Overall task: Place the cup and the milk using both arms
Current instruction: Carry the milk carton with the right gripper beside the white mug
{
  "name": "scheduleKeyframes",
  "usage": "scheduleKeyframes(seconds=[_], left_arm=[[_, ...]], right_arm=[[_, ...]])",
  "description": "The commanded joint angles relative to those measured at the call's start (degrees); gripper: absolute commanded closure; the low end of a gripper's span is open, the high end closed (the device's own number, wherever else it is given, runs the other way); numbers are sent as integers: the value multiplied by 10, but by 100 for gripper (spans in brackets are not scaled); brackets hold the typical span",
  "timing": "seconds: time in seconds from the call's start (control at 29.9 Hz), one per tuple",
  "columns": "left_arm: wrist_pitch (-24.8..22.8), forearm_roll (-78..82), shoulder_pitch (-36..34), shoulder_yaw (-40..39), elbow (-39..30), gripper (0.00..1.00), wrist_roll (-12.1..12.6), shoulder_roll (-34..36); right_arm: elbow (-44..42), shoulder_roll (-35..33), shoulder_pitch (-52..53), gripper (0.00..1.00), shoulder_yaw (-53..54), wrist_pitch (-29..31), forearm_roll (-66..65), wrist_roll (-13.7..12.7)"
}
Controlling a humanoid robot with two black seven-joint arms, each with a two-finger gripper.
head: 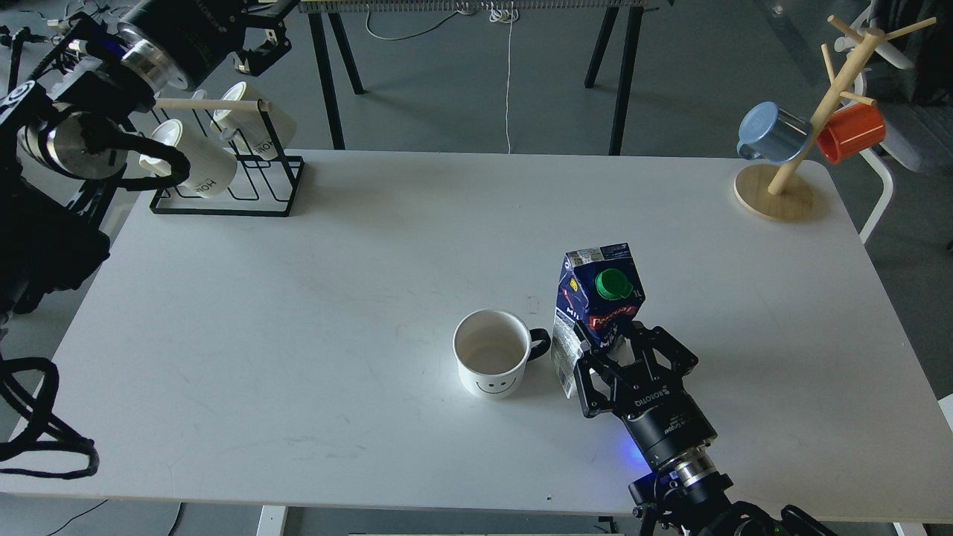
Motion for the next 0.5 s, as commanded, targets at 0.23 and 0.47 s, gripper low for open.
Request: scheduleKeyframes(seconds=[0.23,0.47], left_arm=[[0,0,1,0,0,1,0,4],[0,0,1,0,0,1,0,4]], right_arm=[[-11,11,0,49,-9,0,-9,0],[-11,9,-9,4,-7,0,-9,3]])
